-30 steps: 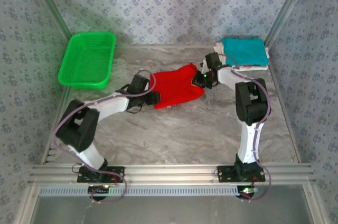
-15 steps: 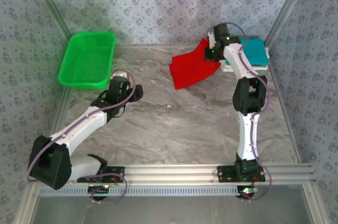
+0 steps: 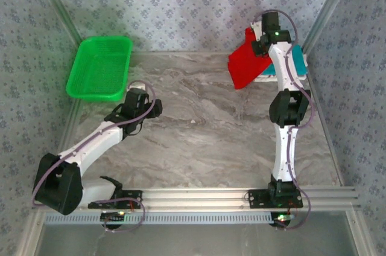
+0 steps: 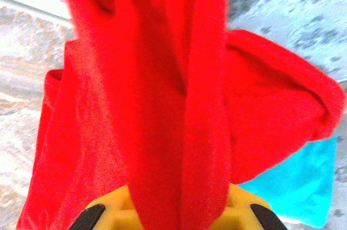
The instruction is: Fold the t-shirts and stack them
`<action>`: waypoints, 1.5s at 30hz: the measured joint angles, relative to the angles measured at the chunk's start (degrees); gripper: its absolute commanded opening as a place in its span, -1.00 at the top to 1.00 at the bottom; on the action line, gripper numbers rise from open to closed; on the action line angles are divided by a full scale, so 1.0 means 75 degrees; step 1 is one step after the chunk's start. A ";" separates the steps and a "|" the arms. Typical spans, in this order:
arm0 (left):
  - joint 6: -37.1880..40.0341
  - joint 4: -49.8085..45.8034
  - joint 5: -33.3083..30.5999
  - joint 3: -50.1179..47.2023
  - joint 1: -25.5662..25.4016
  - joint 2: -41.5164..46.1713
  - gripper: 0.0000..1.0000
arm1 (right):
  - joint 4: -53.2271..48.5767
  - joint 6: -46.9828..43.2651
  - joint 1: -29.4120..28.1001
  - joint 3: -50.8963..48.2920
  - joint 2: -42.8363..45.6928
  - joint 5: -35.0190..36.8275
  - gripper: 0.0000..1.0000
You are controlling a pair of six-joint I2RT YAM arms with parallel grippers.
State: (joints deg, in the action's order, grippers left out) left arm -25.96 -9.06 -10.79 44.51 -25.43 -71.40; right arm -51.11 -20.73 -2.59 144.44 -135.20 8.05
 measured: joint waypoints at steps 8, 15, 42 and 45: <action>0.0000 0.0006 0.0003 0.0000 0.0044 0.0000 -0.54 | 0.0356 -0.0729 0.0393 0.0909 -0.0405 0.0041 1.00; 0.0003 0.0006 0.0003 0.0000 0.0044 -0.0047 -0.54 | 0.0437 -0.0694 0.0799 0.1049 -0.0504 0.0047 1.00; 0.0055 -0.0064 -0.0259 -0.0038 0.0568 0.0638 -0.96 | 0.1865 0.1116 0.1763 -0.0711 -0.0015 0.0475 -1.00; 0.0187 0.0391 -0.0358 -0.0399 0.0863 0.1172 -0.96 | 0.2419 0.1690 0.1725 -0.2792 0.1667 -0.0050 -1.00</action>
State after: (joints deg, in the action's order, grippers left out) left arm -24.56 -6.13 -13.47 41.52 -18.96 -62.61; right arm -32.97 -8.05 10.35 123.50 -122.69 7.68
